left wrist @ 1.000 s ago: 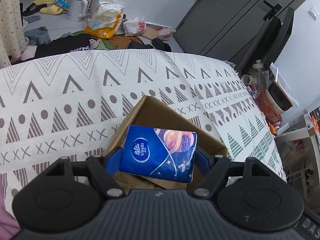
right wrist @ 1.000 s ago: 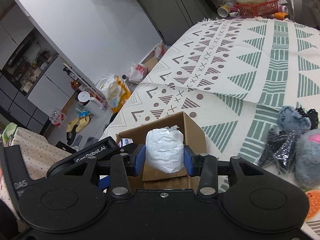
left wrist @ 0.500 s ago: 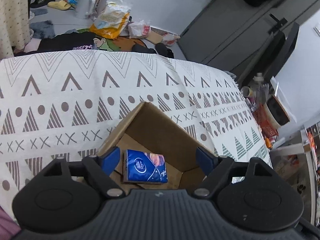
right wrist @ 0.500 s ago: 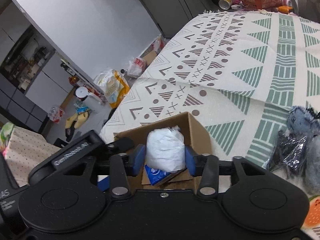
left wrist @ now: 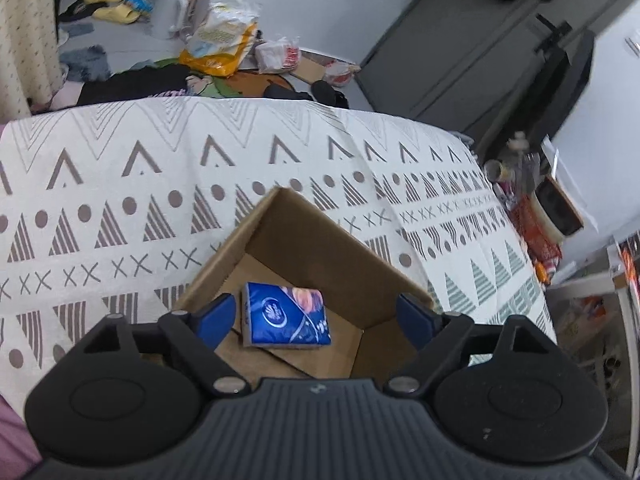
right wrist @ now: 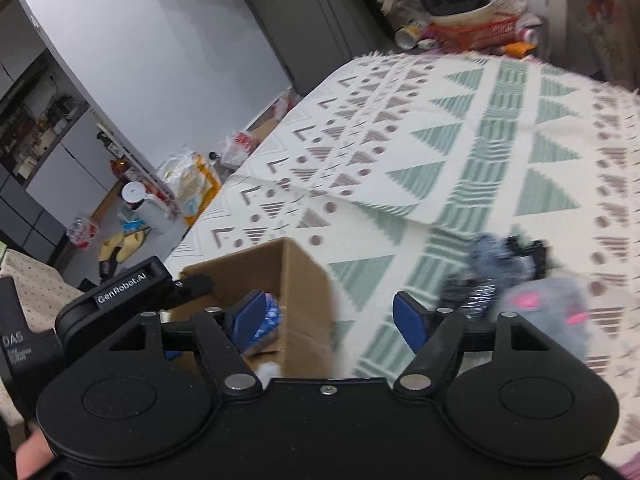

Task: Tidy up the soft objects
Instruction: 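Drop the tissue pack into the box with the left tool while the right tool drops the white ball, then move the right tool to the grey fluffy plush and grasp it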

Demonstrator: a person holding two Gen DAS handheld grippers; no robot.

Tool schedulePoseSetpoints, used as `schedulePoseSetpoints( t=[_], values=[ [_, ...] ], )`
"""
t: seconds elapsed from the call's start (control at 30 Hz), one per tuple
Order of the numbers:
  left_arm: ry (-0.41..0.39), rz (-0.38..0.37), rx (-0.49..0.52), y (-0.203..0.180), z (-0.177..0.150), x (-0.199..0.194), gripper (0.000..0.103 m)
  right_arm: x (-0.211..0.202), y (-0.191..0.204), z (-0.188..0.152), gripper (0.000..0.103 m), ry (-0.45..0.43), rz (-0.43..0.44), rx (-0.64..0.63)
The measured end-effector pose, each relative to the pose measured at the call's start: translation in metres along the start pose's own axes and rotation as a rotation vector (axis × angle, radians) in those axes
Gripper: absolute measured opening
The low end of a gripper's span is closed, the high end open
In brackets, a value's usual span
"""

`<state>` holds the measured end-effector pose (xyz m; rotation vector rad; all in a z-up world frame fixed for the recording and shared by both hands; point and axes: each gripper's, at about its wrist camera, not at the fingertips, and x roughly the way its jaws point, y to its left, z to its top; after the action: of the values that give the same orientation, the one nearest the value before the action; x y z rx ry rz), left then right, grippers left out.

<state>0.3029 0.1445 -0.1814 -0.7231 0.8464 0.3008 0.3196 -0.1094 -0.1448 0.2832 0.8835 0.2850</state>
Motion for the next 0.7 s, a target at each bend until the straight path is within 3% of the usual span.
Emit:
schedulePoseSetpoints(
  t=[0.1,0.5,0.7],
  values=[
    [-0.012,-0.003,0.060,-0.013,-0.007,-0.005,0.092,-0.018,-0.016,0.000,0.081,-0.018,-0.025,-0.010],
    [-0.037,-0.015,0.242,-0.055,-0.039,-0.022,0.092,-0.071,-0.082,-0.007,0.082,-0.061,-0.111,0.016],
    [-0.068,-0.019,0.383,-0.082,-0.066,-0.034,0.092,-0.090,-0.108,-0.010,0.082,-0.060,-0.133,0.028]
  ],
)
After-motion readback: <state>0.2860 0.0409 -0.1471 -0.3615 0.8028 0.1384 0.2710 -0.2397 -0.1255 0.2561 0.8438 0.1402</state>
